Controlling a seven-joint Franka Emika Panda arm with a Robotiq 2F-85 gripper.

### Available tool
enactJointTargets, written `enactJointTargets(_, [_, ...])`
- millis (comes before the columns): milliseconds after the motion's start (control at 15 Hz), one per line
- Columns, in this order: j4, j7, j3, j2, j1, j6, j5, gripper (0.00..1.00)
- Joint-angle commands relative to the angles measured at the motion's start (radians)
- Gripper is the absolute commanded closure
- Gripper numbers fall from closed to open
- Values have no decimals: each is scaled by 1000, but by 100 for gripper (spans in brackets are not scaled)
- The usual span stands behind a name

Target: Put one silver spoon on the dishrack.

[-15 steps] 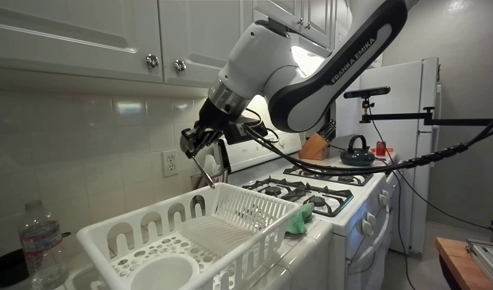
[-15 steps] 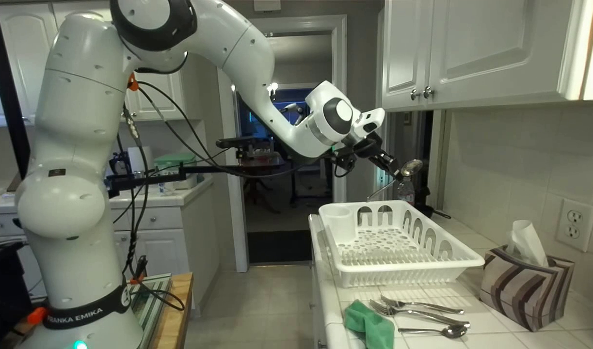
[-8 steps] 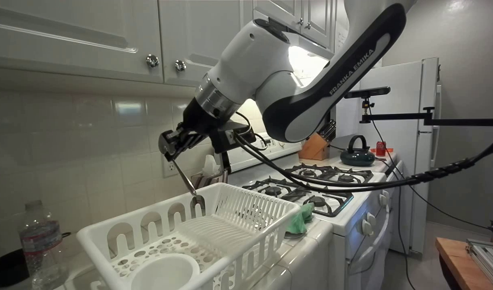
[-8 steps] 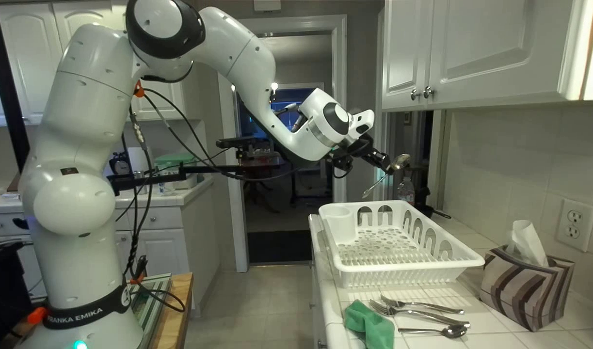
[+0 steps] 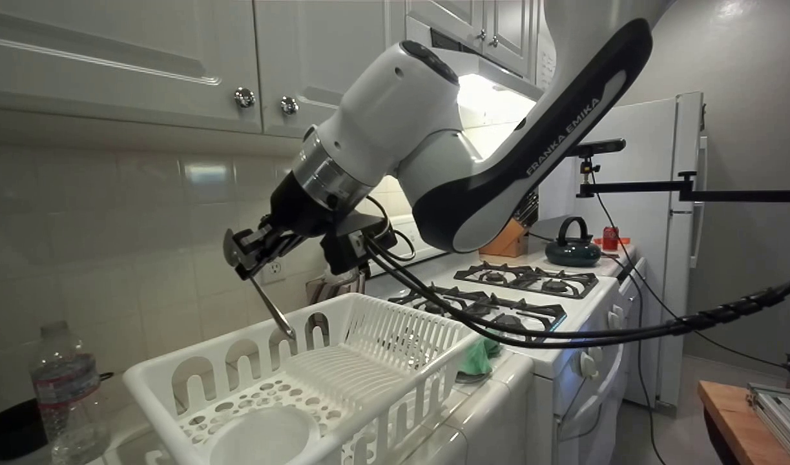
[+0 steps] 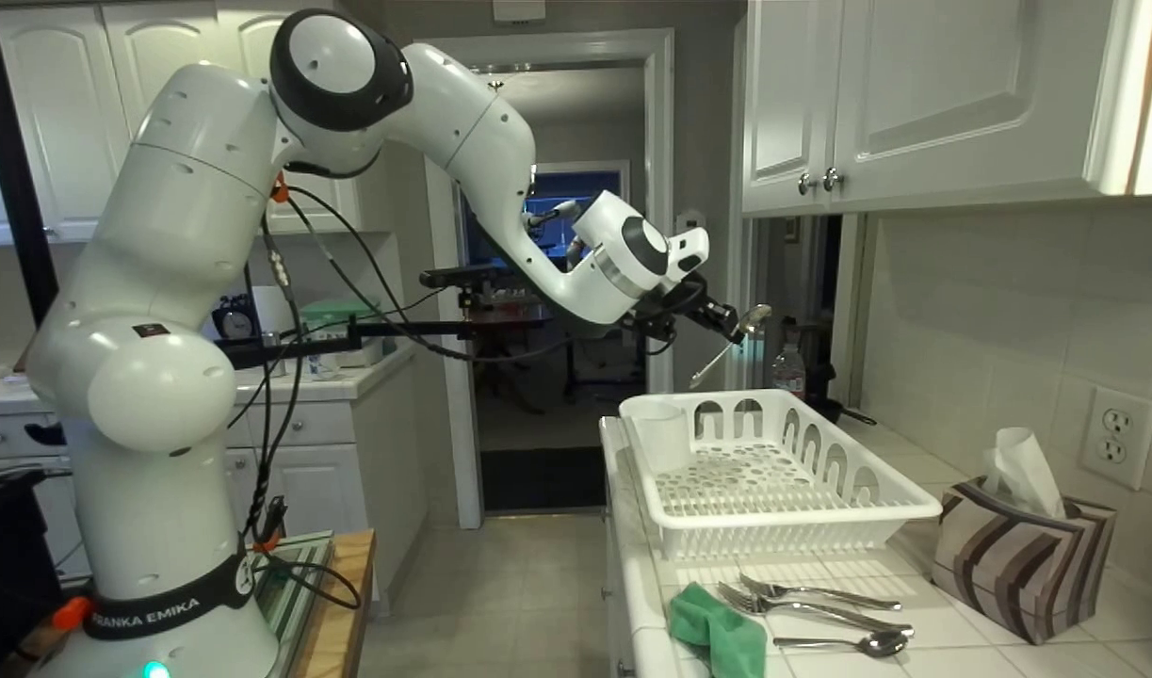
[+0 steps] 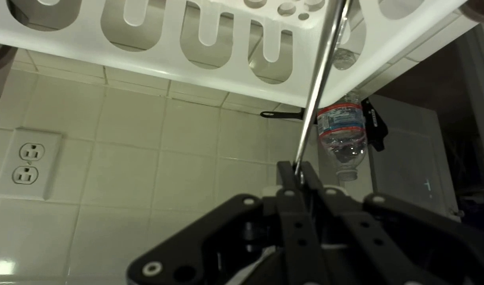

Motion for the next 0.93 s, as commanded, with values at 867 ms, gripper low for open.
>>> enactJointTargets(867, [42,-27,6,40,37,35,-13,99])
